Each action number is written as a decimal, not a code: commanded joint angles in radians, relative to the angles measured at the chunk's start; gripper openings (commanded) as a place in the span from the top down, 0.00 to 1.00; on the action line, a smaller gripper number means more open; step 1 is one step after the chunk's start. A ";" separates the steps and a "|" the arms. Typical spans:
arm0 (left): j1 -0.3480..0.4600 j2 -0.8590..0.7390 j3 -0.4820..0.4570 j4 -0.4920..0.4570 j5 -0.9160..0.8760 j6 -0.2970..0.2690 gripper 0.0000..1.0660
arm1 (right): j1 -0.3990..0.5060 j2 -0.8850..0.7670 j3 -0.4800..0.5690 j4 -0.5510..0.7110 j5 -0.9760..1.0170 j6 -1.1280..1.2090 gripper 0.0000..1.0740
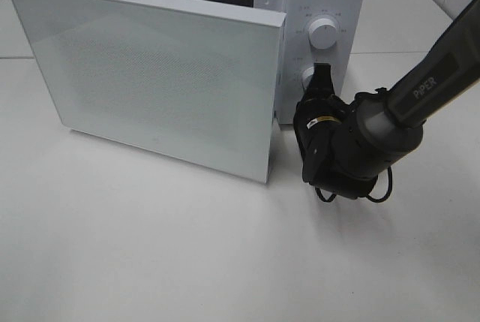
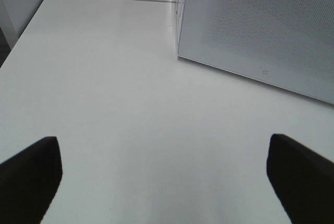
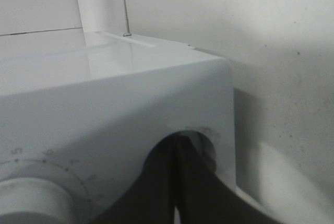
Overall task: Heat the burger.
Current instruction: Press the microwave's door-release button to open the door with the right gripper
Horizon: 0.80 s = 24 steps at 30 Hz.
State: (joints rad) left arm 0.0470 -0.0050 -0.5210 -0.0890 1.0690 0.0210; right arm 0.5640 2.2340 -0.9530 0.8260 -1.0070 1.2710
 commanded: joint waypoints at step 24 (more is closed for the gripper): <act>0.004 -0.015 0.003 -0.002 0.002 -0.001 0.06 | -0.013 -0.139 0.122 -0.104 0.066 -0.053 1.00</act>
State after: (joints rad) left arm 0.0470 -0.0050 -0.5210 -0.0890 1.0690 0.0210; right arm 0.5570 2.1240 -0.8420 0.7370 -0.9410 1.2480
